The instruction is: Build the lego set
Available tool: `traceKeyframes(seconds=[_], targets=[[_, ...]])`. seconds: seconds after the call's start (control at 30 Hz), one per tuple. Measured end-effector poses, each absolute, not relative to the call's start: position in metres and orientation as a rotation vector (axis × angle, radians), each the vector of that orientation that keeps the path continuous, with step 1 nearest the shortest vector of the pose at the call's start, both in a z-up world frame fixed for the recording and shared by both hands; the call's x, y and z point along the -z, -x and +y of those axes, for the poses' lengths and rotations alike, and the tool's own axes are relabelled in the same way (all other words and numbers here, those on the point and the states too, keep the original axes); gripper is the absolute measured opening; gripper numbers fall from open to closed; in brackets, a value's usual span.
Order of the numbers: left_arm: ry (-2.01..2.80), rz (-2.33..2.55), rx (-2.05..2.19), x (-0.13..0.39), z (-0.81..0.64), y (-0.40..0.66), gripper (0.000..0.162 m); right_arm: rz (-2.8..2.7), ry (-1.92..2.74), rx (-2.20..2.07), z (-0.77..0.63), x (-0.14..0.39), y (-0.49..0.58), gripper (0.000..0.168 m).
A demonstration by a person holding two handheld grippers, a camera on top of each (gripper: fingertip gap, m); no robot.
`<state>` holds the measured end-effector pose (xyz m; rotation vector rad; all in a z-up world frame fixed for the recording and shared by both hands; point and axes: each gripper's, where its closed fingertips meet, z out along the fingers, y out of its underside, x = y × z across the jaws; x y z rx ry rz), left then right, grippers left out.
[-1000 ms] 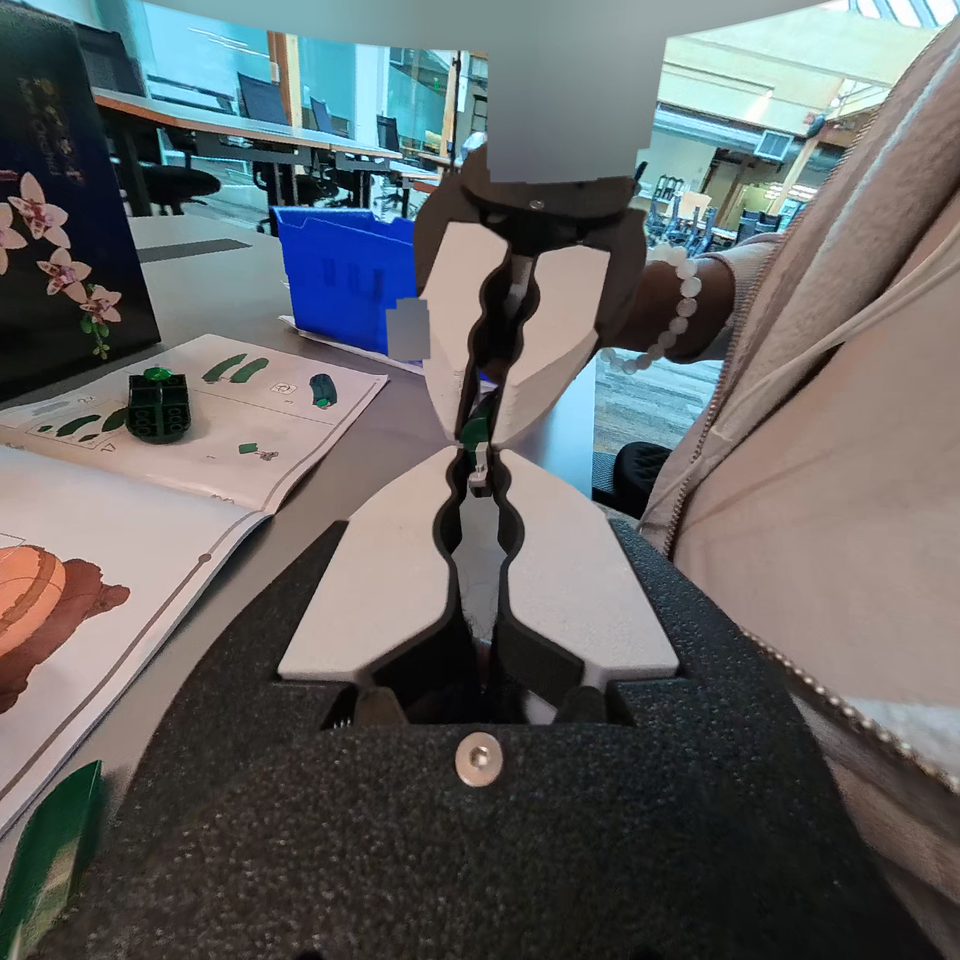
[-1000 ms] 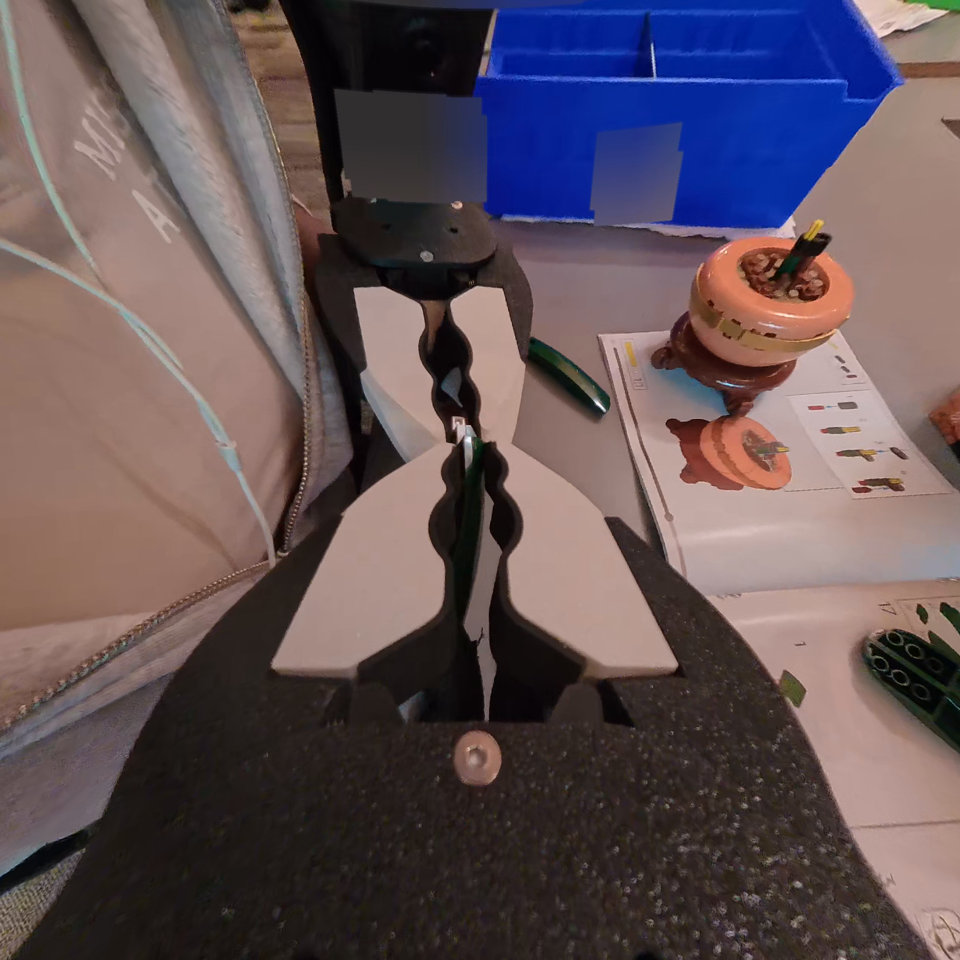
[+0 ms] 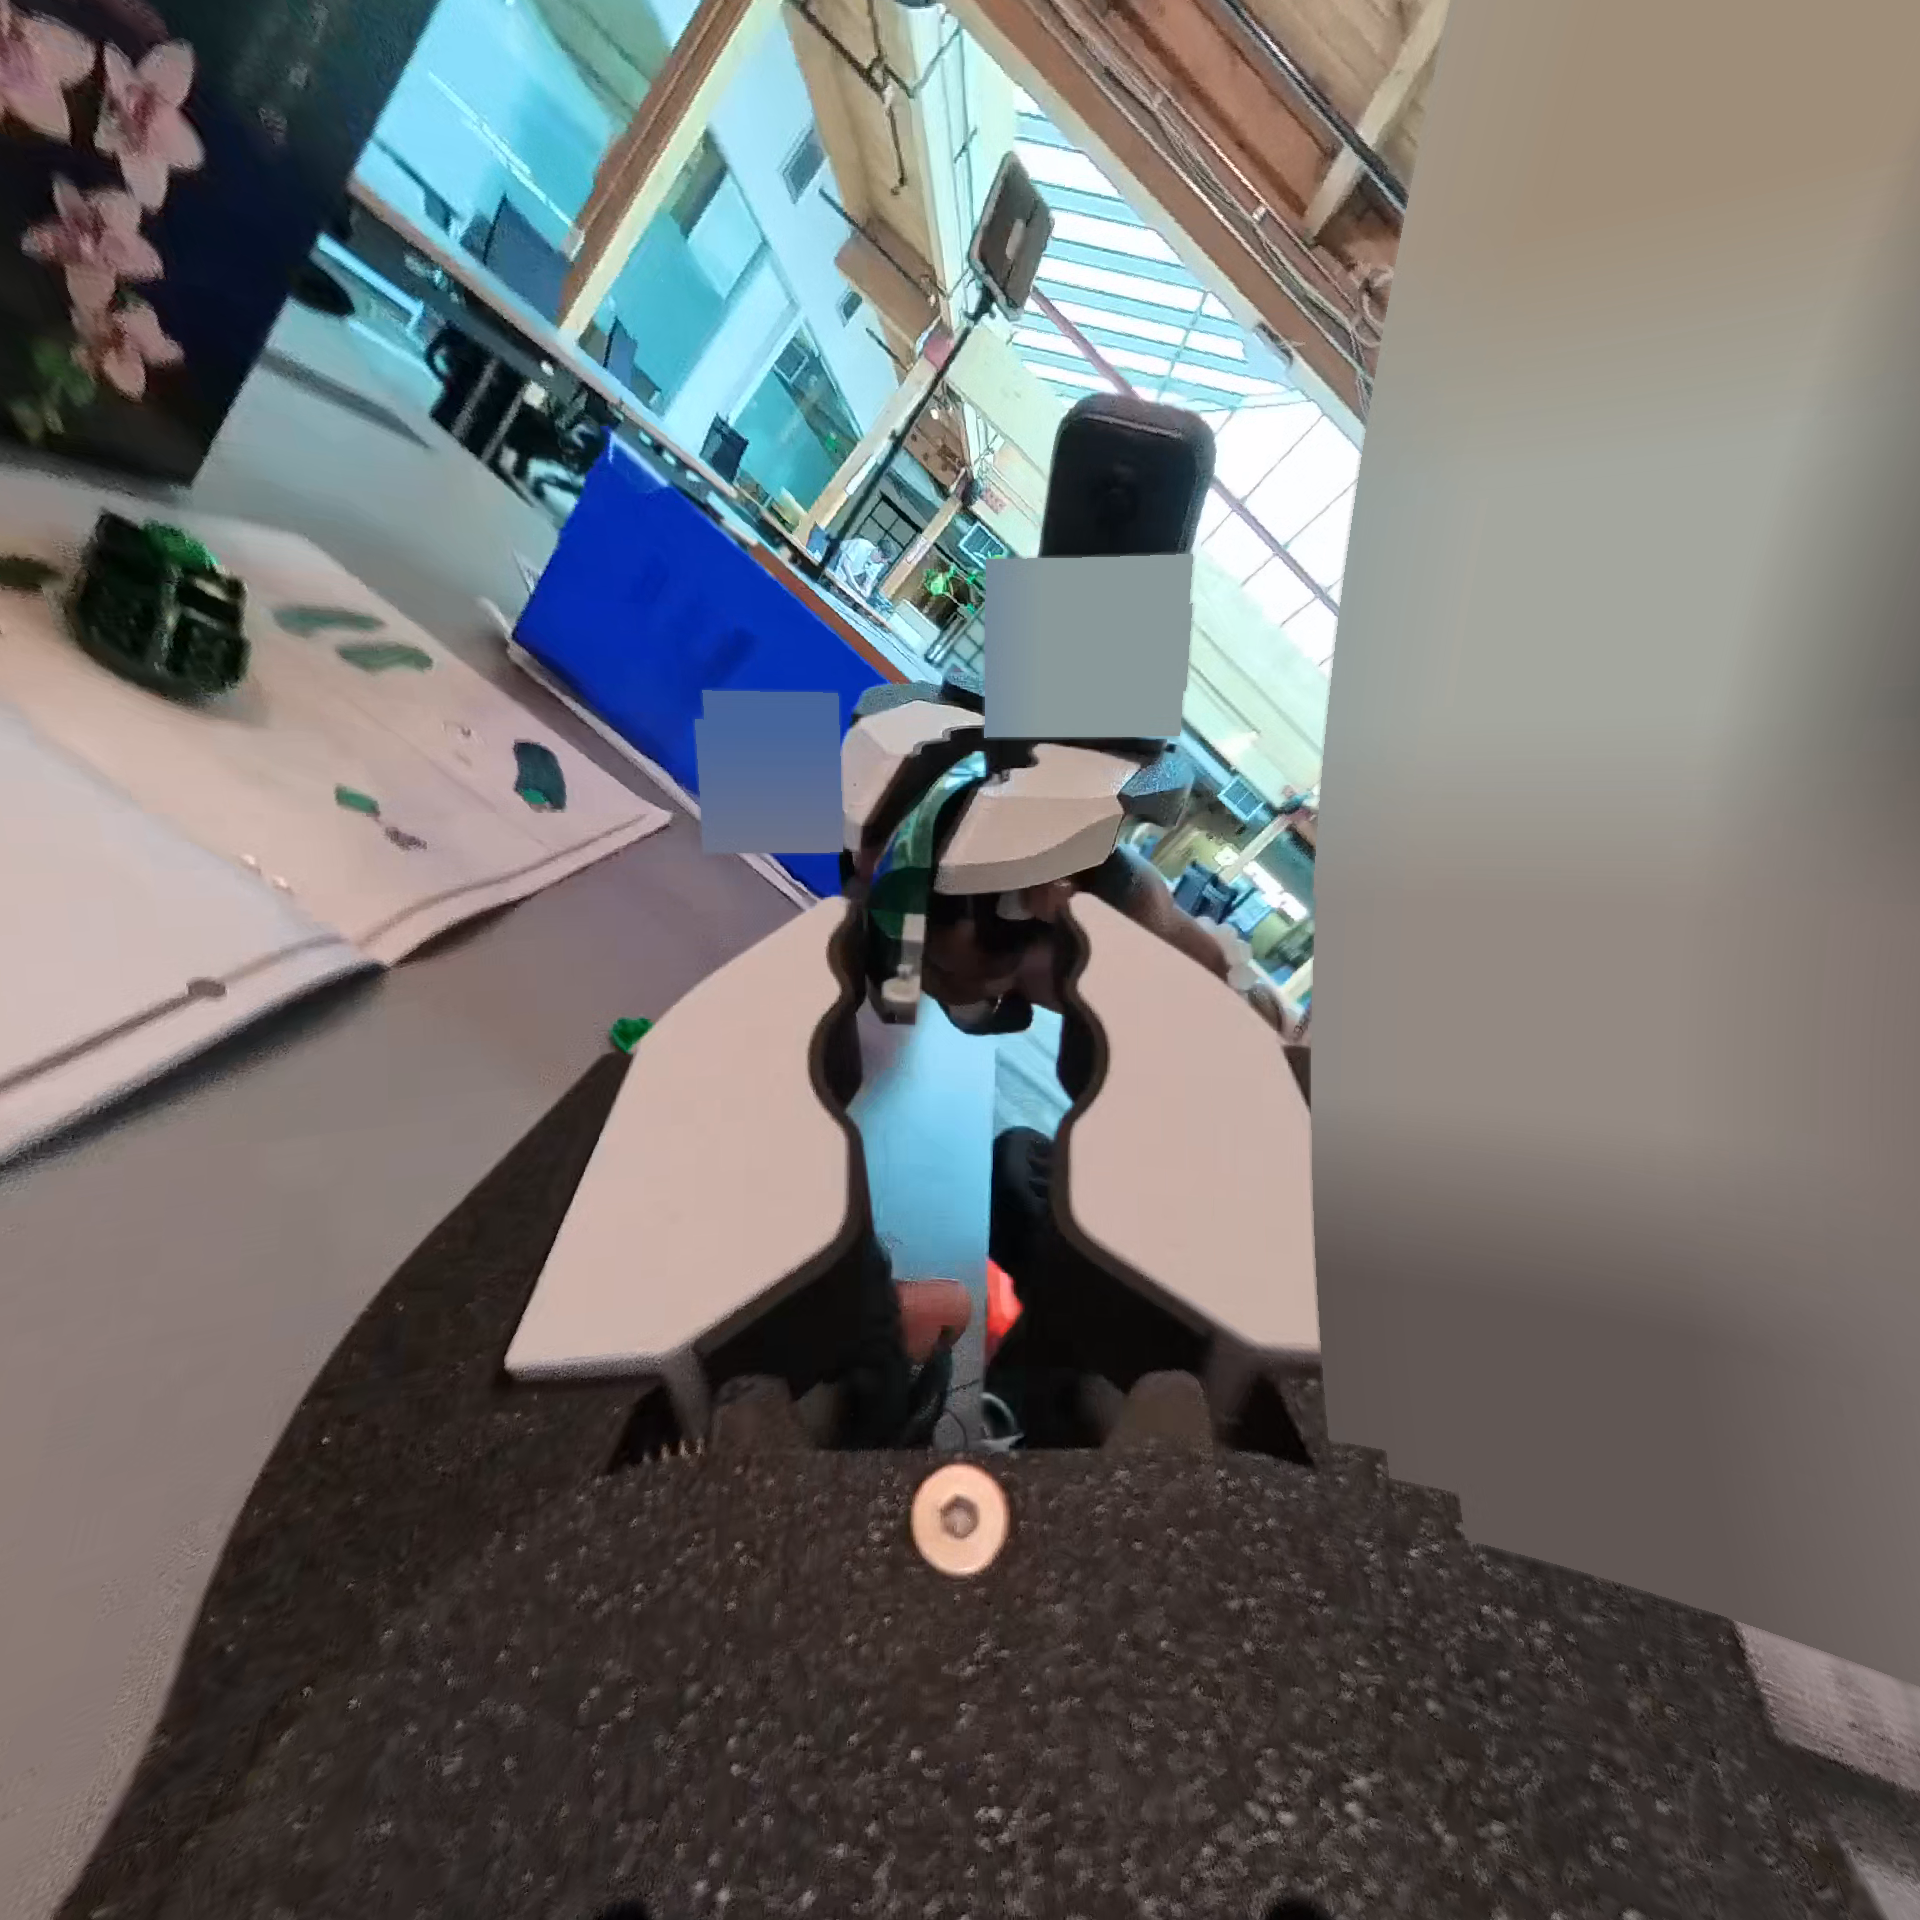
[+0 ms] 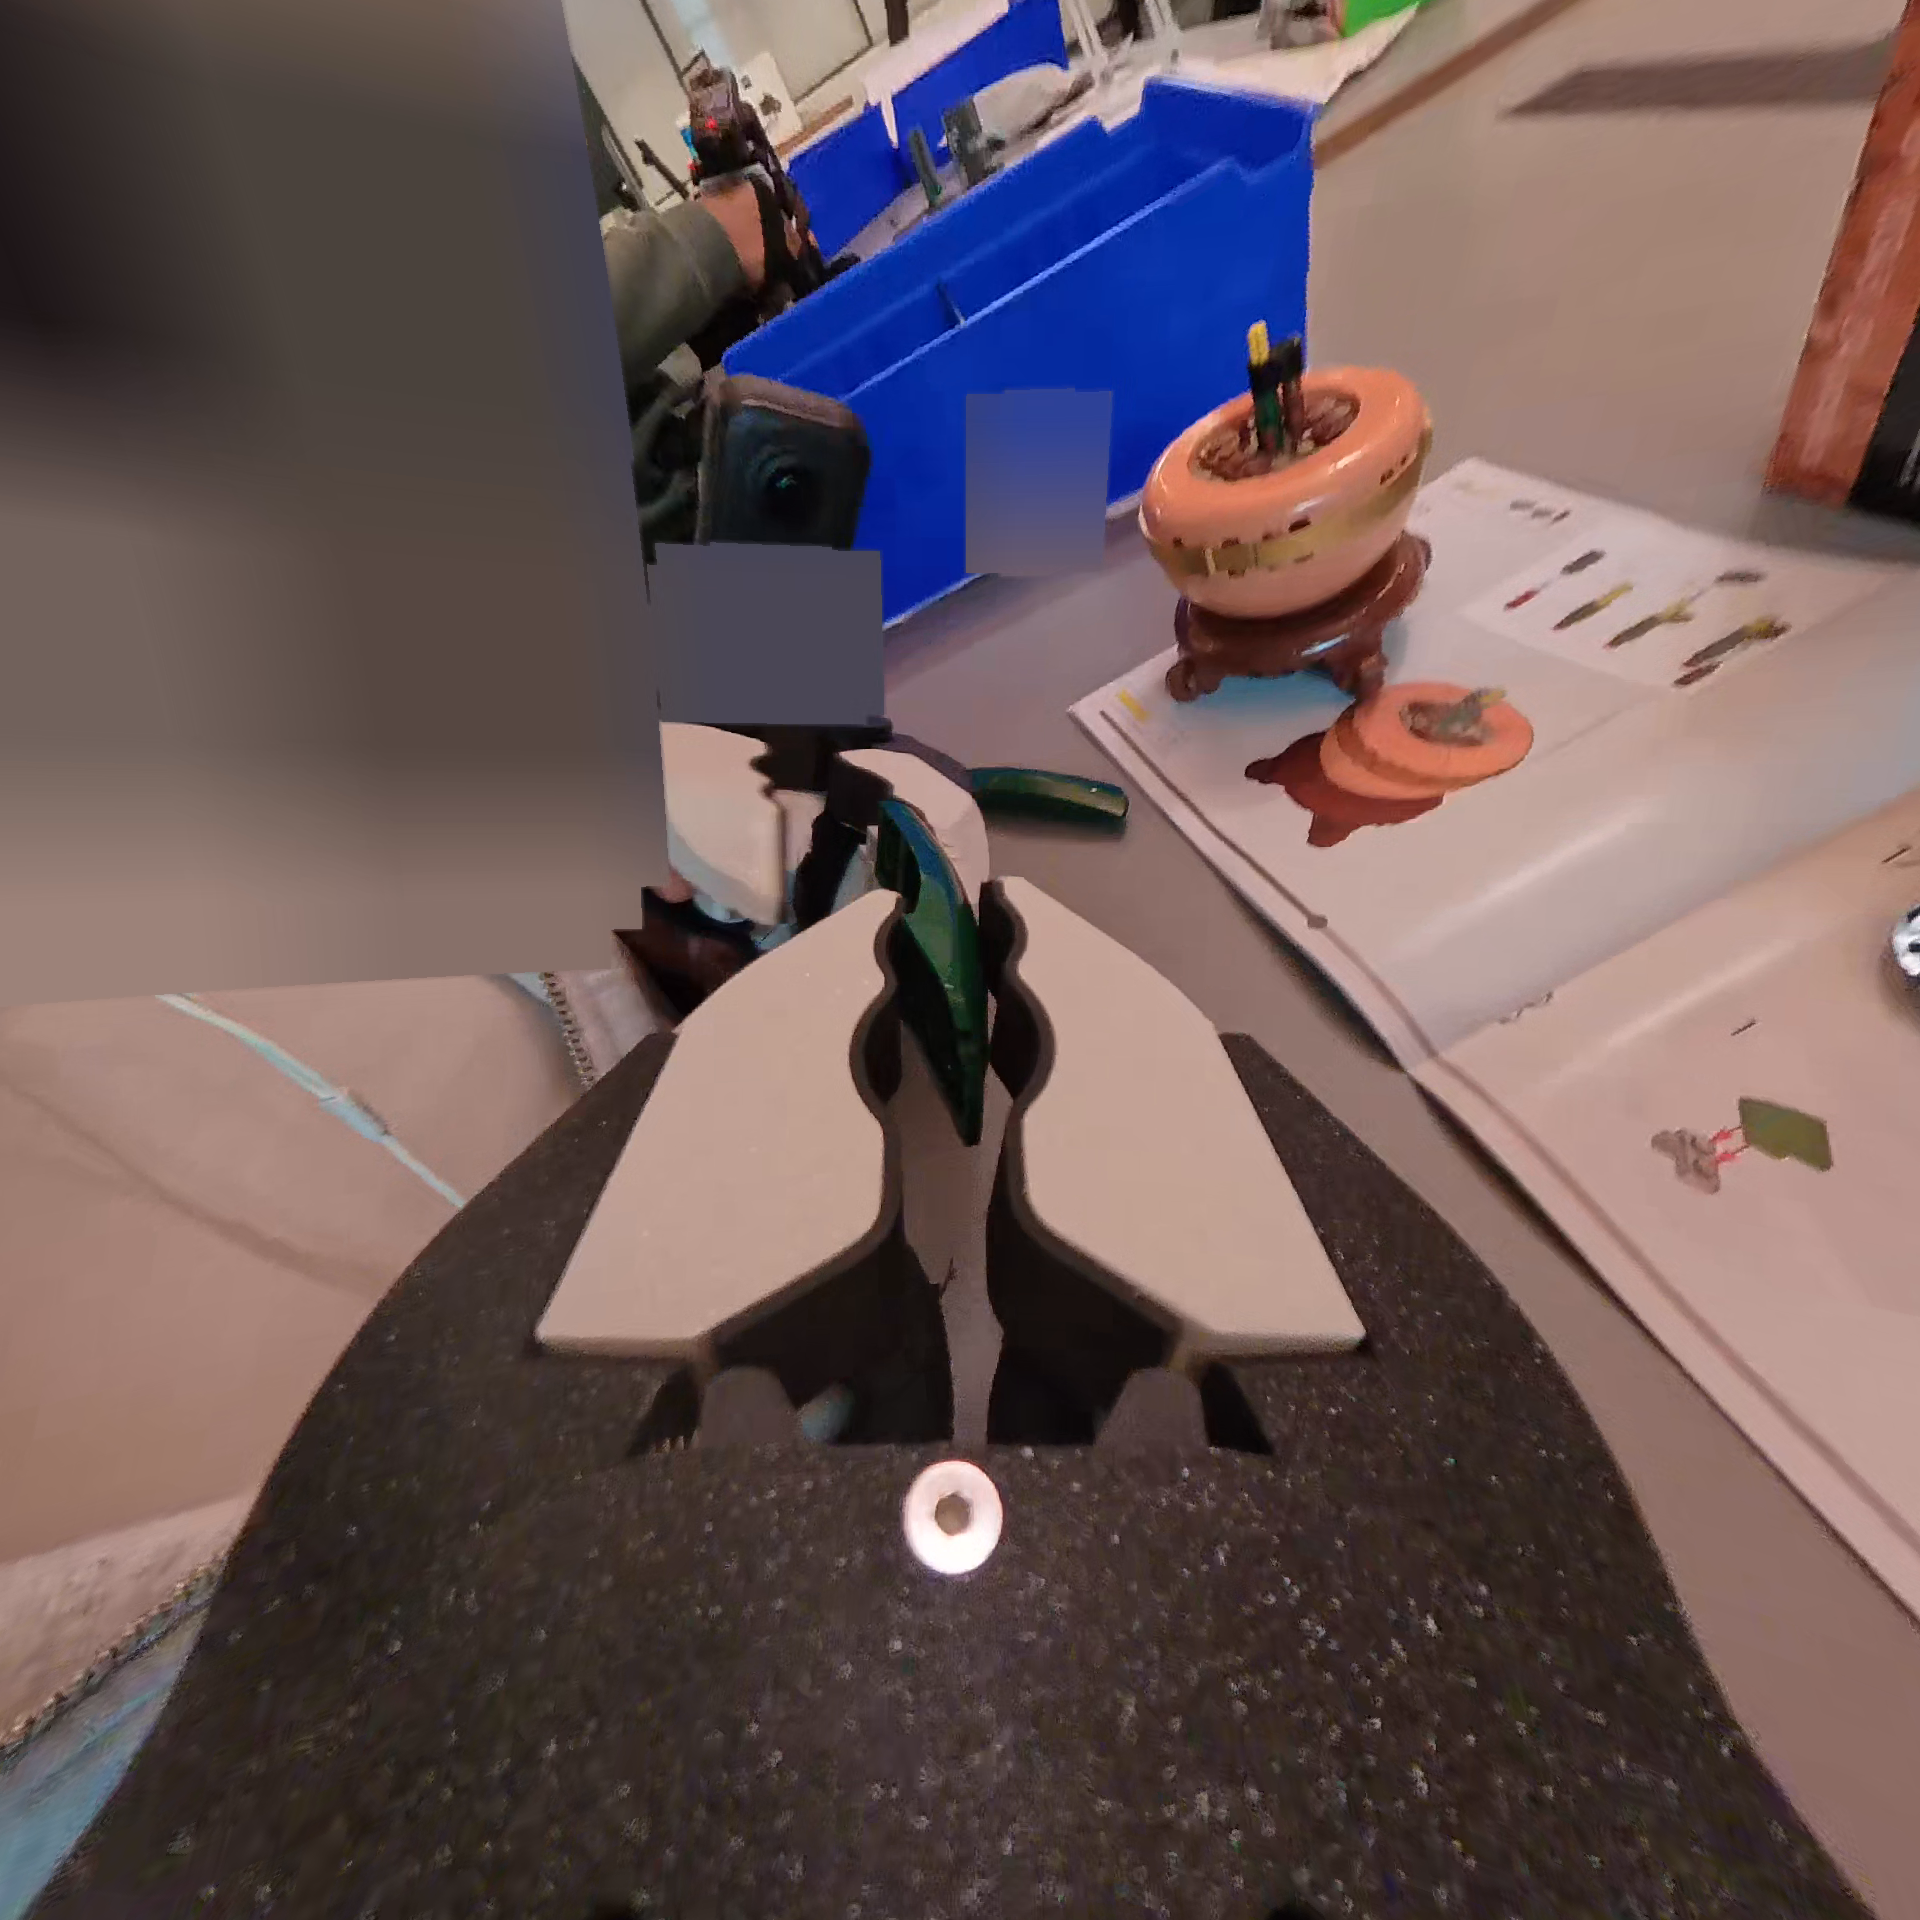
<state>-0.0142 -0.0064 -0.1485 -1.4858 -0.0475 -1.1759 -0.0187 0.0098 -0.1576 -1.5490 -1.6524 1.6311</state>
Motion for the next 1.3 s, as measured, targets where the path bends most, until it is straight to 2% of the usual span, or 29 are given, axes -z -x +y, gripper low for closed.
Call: traceKeyframes(seconds=[0.03, 0.13, 0.4, 0.6, 0.63, 0.7, 0.77, 0.9, 1.3], targets=[[1.499, -0.076, 1.193, 0.151, -0.005, 0.015, 0.027, -1.656, 1.576, -1.640, 0.010, 0.159, 0.018, 0.012], [1.555, -0.131, 1.178, 0.159, -0.001, 0.019, 0.009, -1.657, 1.638, -1.656, 0.009, 0.162, 0.018, 0.012], [1.753, 0.004, 1.141, 0.175, -0.004, 0.006, 0.008, -1.801, 1.665, -1.575, 0.006, 0.175, 0.007, 0.012], [1.823, 0.089, 1.029, 0.177, 0.002, 0.002, 0.009, -1.692, 1.643, -1.658, 0.013, 0.174, 0.003, 0.011], [1.820, 0.098, 1.050, 0.176, 0.001, 0.000, 0.011, -1.644, 1.663, -1.713, 0.014, 0.174, 0.002, 0.011], [1.835, 0.113, 1.088, 0.174, 0.000, -0.003, 0.028, -1.530, 1.702, -1.806, 0.019, 0.174, 0.002, 0.011], [1.873, 0.118, 1.060, 0.177, 0.000, 0.000, 0.025, -1.448, 1.718, -1.867, 0.024, 0.172, 0.000, 0.011], [1.872, 0.099, 1.044, 0.176, -0.001, 0.009, 0.006, -1.455, 1.723, -1.844, 0.023, 0.176, -0.002, 0.011], [1.943, 0.255, 0.946, 0.188, -0.002, 0.007, 0.005, -1.583, 1.714, -1.652, 0.023, 0.184, -0.005, 0.011]])
